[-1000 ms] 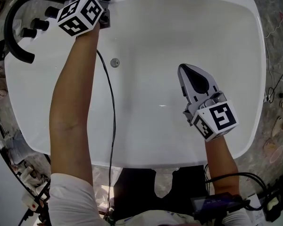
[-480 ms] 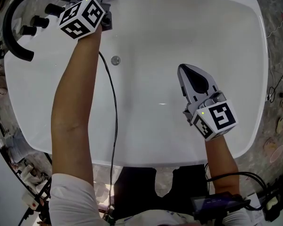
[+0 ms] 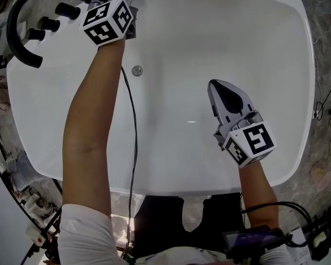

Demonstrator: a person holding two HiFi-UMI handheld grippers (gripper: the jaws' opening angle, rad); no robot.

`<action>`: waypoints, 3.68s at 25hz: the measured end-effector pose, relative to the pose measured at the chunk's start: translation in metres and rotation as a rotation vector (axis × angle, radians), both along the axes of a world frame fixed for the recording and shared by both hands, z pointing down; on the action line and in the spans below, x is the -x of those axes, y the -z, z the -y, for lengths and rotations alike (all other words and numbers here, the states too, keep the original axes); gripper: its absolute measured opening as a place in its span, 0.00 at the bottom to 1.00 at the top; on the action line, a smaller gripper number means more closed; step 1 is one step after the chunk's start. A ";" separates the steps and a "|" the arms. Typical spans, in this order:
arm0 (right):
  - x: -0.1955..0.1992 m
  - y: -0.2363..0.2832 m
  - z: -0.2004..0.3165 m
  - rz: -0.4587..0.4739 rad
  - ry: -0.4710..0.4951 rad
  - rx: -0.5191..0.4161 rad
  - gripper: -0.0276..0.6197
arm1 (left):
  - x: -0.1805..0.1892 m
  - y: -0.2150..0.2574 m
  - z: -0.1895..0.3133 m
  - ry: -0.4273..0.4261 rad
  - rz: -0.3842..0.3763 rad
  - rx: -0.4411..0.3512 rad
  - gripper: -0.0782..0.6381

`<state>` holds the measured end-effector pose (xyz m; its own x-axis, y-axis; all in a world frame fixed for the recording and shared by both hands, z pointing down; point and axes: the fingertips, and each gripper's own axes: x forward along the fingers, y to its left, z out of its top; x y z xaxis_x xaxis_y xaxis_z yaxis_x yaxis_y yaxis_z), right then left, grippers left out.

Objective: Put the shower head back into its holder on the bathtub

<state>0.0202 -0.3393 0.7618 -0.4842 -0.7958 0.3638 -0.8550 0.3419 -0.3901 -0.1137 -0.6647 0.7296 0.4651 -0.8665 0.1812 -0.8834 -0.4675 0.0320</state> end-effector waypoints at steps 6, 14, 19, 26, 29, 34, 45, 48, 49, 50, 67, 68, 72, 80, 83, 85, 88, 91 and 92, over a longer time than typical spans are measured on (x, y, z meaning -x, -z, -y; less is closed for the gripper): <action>-0.001 0.005 -0.009 -0.012 -0.007 0.000 0.05 | 0.002 0.011 -0.008 -0.004 -0.037 -0.003 0.45; -0.008 0.025 -0.025 0.004 -0.054 0.002 0.05 | -0.012 0.056 -0.040 -0.018 -0.024 -0.055 0.46; -0.002 0.050 -0.044 -0.005 -0.051 0.015 0.05 | -0.013 0.090 -0.071 -0.018 -0.047 -0.059 0.45; 0.009 0.058 -0.085 0.017 -0.049 0.053 0.05 | -0.005 0.087 -0.123 -0.013 -0.069 -0.007 0.45; 0.010 0.054 -0.100 0.031 -0.060 0.063 0.05 | -0.003 0.087 -0.151 -0.039 -0.070 -0.006 0.40; 0.016 0.075 -0.128 0.026 -0.075 0.040 0.05 | 0.008 0.112 -0.212 -0.083 -0.075 -0.043 0.24; 0.044 0.139 -0.167 0.015 -0.138 0.062 0.05 | 0.059 0.187 -0.306 -0.165 -0.032 -0.056 0.15; 0.054 0.165 -0.166 -0.010 -0.129 0.042 0.05 | 0.083 0.209 -0.325 -0.140 -0.005 -0.020 0.15; 0.058 0.175 -0.167 -0.026 -0.119 0.033 0.05 | 0.091 0.218 -0.333 -0.131 0.000 -0.008 0.15; 0.063 0.185 -0.169 -0.039 -0.111 0.027 0.05 | 0.099 0.228 -0.343 -0.126 0.000 0.001 0.15; 0.088 0.328 -0.205 -0.052 -0.031 -0.100 0.05 | 0.133 0.353 -0.493 -0.135 -0.043 0.084 0.13; 0.083 0.333 -0.210 -0.044 -0.028 -0.112 0.05 | 0.127 0.357 -0.502 -0.133 -0.048 0.087 0.13; 0.055 0.360 -0.242 -0.027 -0.003 -0.158 0.05 | 0.095 0.387 -0.541 -0.143 -0.048 0.063 0.13; -0.004 0.417 -0.314 0.003 0.040 -0.257 0.05 | 0.031 0.442 -0.624 -0.125 -0.051 0.006 0.13; -0.021 0.433 -0.339 0.014 0.054 -0.275 0.05 | 0.018 0.454 -0.657 -0.103 -0.058 0.003 0.13; -0.030 0.442 -0.353 0.022 0.063 -0.288 0.05 | 0.012 0.461 -0.677 -0.087 -0.059 -0.002 0.13; -0.038 0.454 -0.369 0.034 0.081 -0.307 0.05 | 0.008 0.469 -0.700 -0.057 -0.059 -0.010 0.13; -0.050 0.464 -0.378 0.025 0.080 -0.313 0.05 | 0.004 0.482 -0.715 -0.034 -0.065 -0.018 0.13; -0.052 0.468 -0.380 0.026 0.078 -0.314 0.05 | 0.005 0.487 -0.720 -0.032 -0.063 -0.023 0.13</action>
<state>0.0725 0.0410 0.2938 -0.5540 -0.8273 0.0932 -0.8125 0.5129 -0.2771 -0.1183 0.0548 0.2422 0.5022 -0.8548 0.1309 -0.8647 -0.4964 0.0763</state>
